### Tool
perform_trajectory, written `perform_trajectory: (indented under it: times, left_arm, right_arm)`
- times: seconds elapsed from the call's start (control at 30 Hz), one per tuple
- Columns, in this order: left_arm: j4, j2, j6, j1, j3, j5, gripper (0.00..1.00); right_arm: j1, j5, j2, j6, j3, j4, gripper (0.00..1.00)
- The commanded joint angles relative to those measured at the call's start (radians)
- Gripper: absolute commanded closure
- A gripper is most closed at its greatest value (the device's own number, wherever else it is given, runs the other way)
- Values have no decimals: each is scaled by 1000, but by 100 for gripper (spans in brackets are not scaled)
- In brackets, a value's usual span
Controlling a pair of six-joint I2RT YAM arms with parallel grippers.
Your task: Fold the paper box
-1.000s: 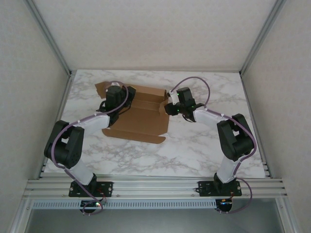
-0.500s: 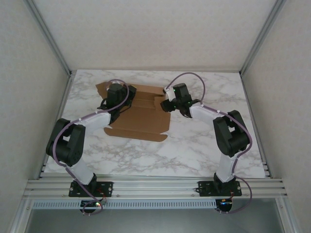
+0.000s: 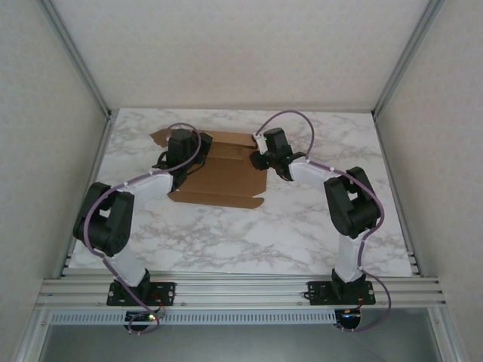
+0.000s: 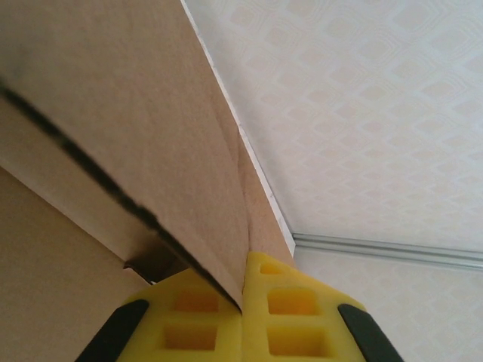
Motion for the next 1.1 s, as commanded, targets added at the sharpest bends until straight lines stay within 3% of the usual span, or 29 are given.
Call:
perform_trajectory:
  times: [0.0, 0.13, 0.37, 0.6, 0.93, 1.07]
  left_arm:
    - [-134, 29, -23, -15, 54, 35, 100]
    - [-257, 71, -32, -11, 152, 39, 100]
    - [-332, 124, -36, 0, 246, 47, 100]
    - [-351, 138, -28, 9, 263, 48, 100]
    - [-372, 140, -68, 8, 277, 56, 100]
    - [-395, 141, -94, 6, 294, 53, 100]
  right_arm:
    - [1, 14, 3, 12, 28, 120, 57]
    - [0, -32, -18, -38, -27, 233, 43]
    - [-1, -51, 23, -124, 40, 208, 39]
    - [-17, -57, 59, -156, 83, 174, 49]
    - [-20, 79, 99, -108, 116, 136, 68]
    - [-20, 153, 108, -107, 127, 114, 69]
